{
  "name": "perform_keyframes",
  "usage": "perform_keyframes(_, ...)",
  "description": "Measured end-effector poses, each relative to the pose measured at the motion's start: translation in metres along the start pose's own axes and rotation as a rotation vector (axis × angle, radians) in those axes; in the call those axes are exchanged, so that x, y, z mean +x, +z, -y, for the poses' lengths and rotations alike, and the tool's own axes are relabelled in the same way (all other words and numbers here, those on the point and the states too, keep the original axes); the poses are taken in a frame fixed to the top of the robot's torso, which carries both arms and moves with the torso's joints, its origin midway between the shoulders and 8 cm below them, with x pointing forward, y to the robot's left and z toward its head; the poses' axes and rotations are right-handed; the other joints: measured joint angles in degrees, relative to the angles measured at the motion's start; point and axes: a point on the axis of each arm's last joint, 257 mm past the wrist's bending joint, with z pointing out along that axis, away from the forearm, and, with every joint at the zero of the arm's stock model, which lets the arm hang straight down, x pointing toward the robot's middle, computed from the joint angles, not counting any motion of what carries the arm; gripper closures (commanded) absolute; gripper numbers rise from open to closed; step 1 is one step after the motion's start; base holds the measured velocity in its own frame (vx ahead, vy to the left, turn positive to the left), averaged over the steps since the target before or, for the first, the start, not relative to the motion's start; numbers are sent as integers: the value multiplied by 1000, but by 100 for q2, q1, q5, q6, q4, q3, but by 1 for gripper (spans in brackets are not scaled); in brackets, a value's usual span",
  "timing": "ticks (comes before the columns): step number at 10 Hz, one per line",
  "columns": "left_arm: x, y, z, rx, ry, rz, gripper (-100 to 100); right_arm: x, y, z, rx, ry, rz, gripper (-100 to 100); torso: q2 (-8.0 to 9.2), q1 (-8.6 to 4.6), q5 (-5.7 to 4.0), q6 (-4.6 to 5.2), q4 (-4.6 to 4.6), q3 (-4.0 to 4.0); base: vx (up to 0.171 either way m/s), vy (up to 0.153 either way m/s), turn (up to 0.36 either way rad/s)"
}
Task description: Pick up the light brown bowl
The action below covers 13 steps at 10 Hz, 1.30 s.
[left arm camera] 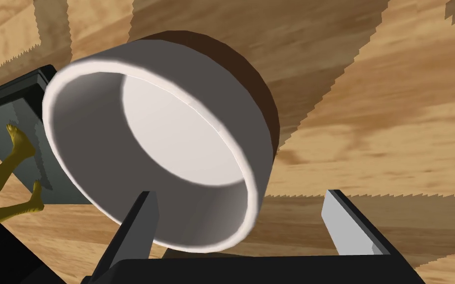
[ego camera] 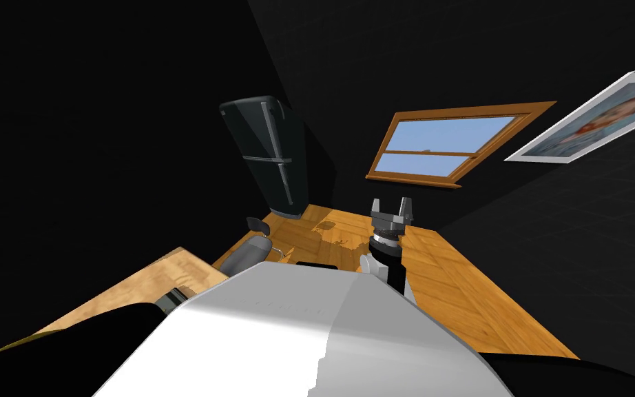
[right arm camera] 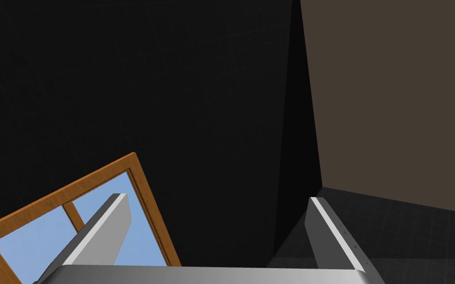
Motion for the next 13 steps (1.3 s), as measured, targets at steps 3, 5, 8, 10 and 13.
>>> perform_keyframes(3, 1, 5, -2, 0, 1, 0, 100, 0, 0, 0, 0, 0, 0, 0, 2, -11, -3, 0, 0, 1, 1, 4, 3)
perform_keyframes(5, 1, 5, -2, -1, -1, 0, 100, 0, 0, 0, 0, 0, 0, 0, 2, -7, 1, 3, 1, 1, 0, 0, 0)
perform_keyframes(8, 1, 5, -2, -1, -1, 1, 100, 0, 0, 0, 0, 0, 0, 0, 3, -7, 1, 4, 1, 2, -1, -5, 0)
perform_keyframes(10, 0, -3, 1, 1, 0, 0, 100, 0, 0, 0, 0, 0, 0, 0, 7, -22, -5, 4, 1, 3, -13, -30, 4)
perform_keyframes(13, -1, -12, 4, 1, 0, -1, 0, 0, 0, 0, 0, 0, 0, 0, 2, -22, -7, 4, 0, 1, -2, -15, 3)
